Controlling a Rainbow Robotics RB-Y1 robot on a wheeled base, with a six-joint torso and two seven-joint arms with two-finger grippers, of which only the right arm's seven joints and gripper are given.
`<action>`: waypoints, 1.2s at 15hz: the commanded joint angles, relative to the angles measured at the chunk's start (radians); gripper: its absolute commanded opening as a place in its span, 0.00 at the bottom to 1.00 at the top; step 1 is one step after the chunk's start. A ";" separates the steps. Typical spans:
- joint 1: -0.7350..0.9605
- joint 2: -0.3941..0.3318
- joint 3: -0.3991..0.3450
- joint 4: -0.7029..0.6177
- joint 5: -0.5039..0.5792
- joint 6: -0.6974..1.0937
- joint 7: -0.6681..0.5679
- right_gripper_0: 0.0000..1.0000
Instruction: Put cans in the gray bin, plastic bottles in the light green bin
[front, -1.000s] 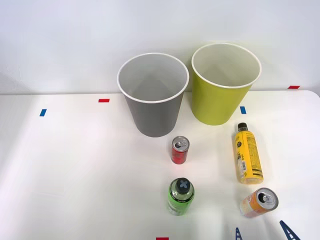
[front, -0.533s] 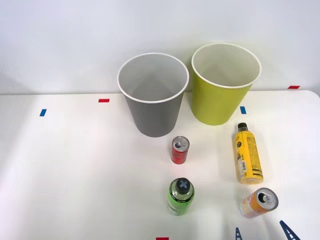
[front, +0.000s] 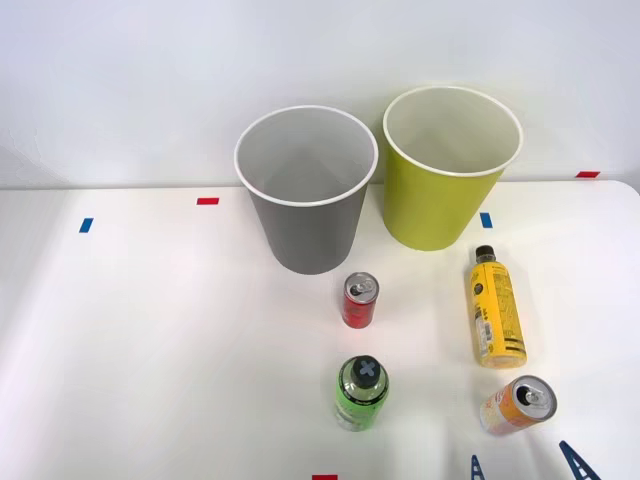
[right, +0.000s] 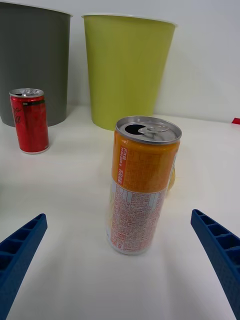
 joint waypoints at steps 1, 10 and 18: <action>0.000 0.000 0.000 0.000 0.000 0.000 0.000 1.00; 0.000 0.000 0.000 0.000 0.000 0.000 0.000 1.00; -0.025 0.002 0.000 0.051 -0.011 -0.018 -0.008 1.00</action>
